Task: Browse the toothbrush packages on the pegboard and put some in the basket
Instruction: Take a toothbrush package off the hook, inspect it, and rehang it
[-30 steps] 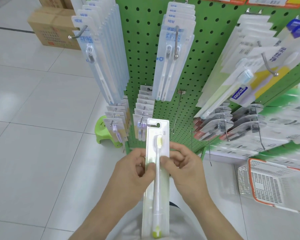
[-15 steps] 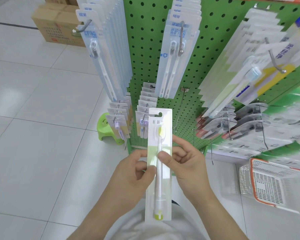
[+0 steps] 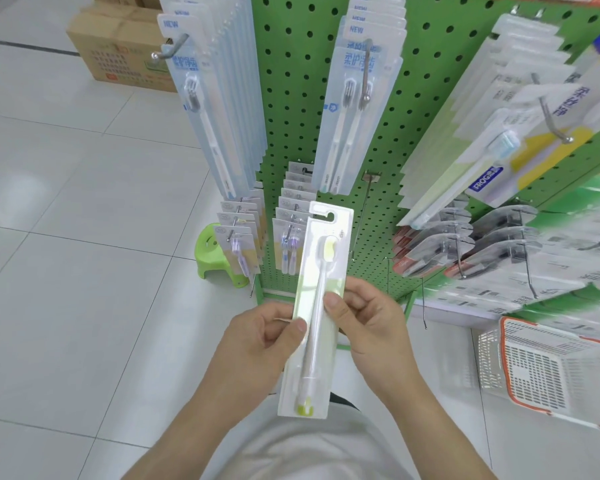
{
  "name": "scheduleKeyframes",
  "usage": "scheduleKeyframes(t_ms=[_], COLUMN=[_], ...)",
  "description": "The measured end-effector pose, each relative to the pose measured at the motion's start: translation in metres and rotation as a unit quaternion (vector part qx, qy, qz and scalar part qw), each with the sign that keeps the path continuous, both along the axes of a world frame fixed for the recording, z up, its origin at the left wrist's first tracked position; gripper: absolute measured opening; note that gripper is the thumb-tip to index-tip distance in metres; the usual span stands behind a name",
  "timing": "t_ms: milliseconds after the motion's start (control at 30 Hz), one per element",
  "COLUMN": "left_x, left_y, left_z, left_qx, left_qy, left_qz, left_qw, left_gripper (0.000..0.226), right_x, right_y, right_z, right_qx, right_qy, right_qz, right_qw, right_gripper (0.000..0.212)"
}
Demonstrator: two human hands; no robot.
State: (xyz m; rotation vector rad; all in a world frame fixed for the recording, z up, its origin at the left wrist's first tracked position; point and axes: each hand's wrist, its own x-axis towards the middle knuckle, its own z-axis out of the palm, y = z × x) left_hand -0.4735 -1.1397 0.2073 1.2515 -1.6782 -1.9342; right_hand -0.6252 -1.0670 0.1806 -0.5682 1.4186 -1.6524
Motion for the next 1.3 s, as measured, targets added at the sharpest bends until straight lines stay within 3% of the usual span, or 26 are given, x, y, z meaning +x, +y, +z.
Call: scheduleKeyframes(t_ms=[100,300,500,600,733,900,1000,1167,1300], left_x=[0.006,0.004,0.010,0.013,0.011,0.014,0.017,0.012,0.008], left_y=[0.002,0.004,0.002,0.000,0.002,0.003,0.002,0.005,0.007], left_z=[-0.002,-0.002,0.000,-0.002,-0.004,-0.001,-0.005,-0.010,-0.008], left_qx=[-0.014,-0.037,0.057,0.038,-0.005,0.030,0.031,0.033,-0.001], left_qy=[-0.039,-0.048,-0.019,-0.030,-0.043,0.000,0.016,0.044,0.045], left_qz=[-0.055,-0.024,-0.081,-0.092,-0.081,-0.117,-0.093,-0.027,-0.061], left_qw=[0.998,0.998,0.995,0.995,0.996,0.993,0.995,0.998,0.997], left_gripper=[0.017,0.020,0.021,0.034,0.028,0.018,0.017,0.025,0.017], right_x=[0.002,-0.004,-0.005,-0.004,-0.010,-0.009,-0.005,-0.007,-0.008], right_y=[-0.001,0.001,0.002,0.005,0.010,0.012,0.014,0.023,0.027], right_z=[-0.002,0.001,-0.002,-0.003,0.001,-0.002,-0.004,-0.002,-0.005], right_qx=[0.010,0.031,0.042,0.039,0.040,0.045,0.039,0.037,0.025], right_qy=[0.002,0.033,0.073,0.059,0.067,0.111,0.082,0.072,0.088], right_qz=[-0.030,0.028,0.021,0.043,0.107,0.057,0.059,0.147,0.094], right_qw=[0.999,0.999,0.996,0.997,0.991,0.991,0.994,0.986,0.991], right_gripper=[0.032,0.020,0.026,0.025,0.028,0.016,0.024,0.025,0.019])
